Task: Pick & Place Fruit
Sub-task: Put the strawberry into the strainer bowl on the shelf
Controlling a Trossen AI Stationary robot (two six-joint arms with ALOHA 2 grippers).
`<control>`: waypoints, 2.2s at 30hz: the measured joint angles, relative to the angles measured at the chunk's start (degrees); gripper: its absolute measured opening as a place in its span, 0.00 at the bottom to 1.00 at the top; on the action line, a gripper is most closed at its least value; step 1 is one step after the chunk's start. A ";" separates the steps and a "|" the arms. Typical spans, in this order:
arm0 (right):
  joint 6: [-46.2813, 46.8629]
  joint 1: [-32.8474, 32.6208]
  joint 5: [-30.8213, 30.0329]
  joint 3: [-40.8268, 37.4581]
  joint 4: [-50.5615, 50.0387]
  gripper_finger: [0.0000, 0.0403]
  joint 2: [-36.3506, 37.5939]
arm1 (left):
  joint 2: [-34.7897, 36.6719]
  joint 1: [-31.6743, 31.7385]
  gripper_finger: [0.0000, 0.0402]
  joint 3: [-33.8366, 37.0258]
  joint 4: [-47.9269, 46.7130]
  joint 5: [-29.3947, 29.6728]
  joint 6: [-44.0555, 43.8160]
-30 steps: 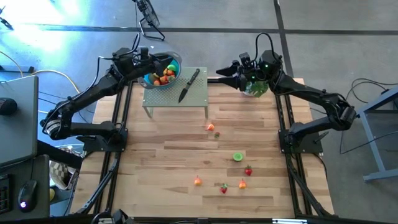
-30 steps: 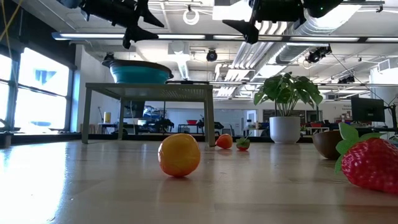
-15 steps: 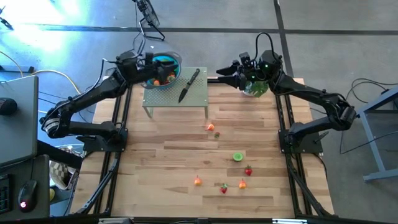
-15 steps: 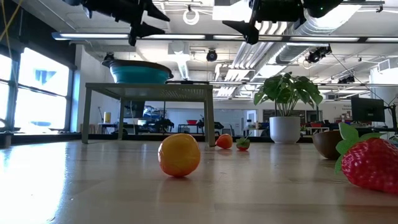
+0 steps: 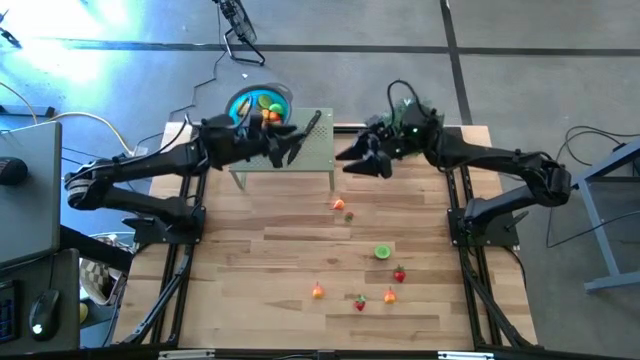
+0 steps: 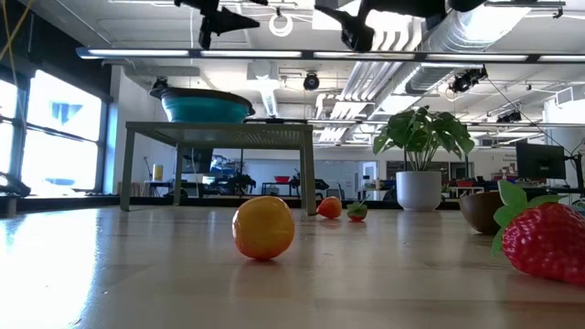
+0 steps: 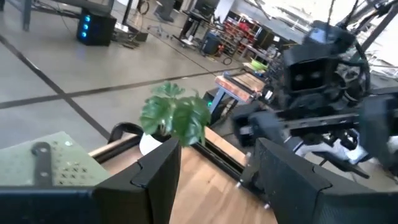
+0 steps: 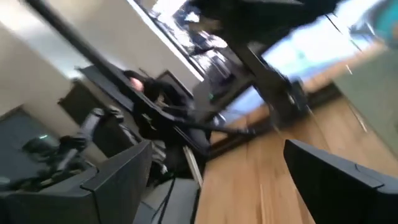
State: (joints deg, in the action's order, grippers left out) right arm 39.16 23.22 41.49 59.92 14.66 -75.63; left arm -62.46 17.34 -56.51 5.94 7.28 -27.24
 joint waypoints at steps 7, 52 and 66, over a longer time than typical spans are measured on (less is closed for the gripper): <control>-2.45 -2.44 -10.32 0.00 -23.72 0.89 -0.01 | 0.68 -10.12 0.50 0.04 0.28 11.50 2.88; 18.18 -18.38 -29.26 -0.09 -40.12 0.75 -23.38 | 13.46 -14.49 0.50 0.04 -19.59 14.12 3.99; 18.07 -18.27 -32.43 -0.02 -40.38 0.56 -25.02 | 13.46 -14.49 0.50 0.04 -19.63 14.12 3.94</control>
State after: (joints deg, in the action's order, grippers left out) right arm 57.23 4.95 9.06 59.90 -25.71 -100.65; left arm -48.99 2.85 -56.47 -13.69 21.41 -23.31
